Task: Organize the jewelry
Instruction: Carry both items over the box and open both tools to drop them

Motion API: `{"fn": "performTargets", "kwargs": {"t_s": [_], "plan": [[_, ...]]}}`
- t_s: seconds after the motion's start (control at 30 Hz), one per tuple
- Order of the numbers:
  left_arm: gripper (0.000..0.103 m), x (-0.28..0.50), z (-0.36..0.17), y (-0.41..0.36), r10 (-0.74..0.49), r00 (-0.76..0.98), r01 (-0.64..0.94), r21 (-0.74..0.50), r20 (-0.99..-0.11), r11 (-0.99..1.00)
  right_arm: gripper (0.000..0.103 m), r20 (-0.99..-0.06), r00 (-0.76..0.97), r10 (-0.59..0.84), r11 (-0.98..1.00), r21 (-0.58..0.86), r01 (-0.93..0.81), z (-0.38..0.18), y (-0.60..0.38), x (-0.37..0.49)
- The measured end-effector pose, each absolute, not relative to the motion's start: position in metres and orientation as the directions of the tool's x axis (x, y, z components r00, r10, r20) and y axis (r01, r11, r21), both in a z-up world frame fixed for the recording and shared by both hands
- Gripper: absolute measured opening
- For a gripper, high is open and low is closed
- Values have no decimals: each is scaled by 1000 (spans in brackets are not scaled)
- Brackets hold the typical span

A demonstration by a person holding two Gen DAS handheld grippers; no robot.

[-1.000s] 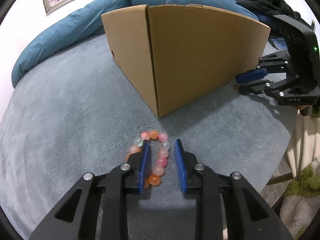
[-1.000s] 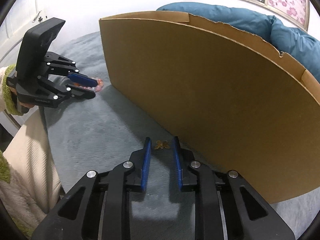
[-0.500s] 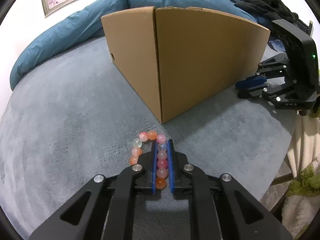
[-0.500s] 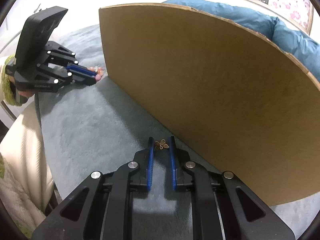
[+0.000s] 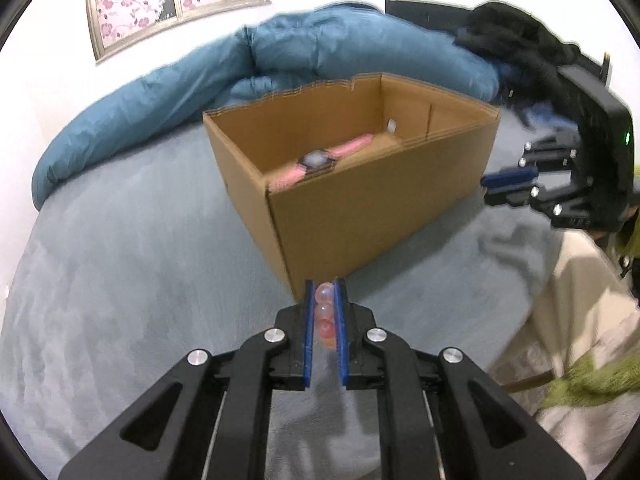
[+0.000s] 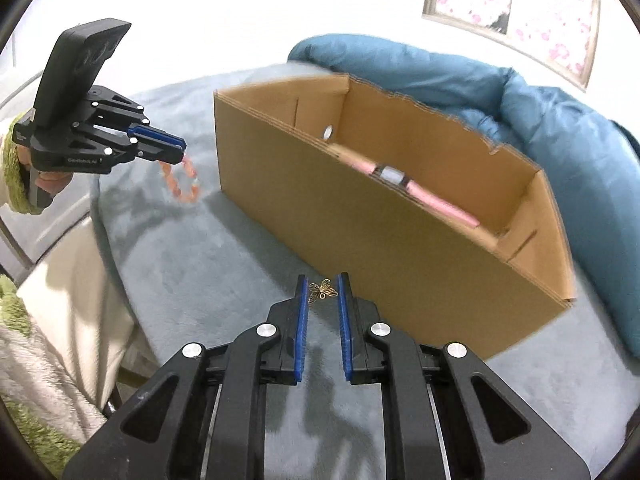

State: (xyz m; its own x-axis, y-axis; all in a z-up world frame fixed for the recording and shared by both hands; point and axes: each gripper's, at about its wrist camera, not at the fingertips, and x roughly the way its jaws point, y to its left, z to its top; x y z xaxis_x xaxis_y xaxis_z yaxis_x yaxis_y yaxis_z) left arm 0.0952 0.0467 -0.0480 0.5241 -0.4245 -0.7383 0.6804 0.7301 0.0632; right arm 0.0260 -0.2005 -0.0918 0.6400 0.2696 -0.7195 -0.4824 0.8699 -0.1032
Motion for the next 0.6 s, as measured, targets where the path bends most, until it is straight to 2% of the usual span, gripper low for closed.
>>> {"fn": "performTargets", "kwargs": {"t_s": [0.3,0.43,0.6], "plan": [[9,80,53,20,-581,594,739,91,-556,668,12,-568,758,320,887,-101,-450,-17,-220,20],[9,94,77,-1,-630,602,757,99,-490,646,12,-493,800,341,893,-98,-440,9,-224,31],[9,125,57,-38,-629,566,783,108,-534,613,12,-502,803,322,897,-110,-429,4,-229,60]]}}
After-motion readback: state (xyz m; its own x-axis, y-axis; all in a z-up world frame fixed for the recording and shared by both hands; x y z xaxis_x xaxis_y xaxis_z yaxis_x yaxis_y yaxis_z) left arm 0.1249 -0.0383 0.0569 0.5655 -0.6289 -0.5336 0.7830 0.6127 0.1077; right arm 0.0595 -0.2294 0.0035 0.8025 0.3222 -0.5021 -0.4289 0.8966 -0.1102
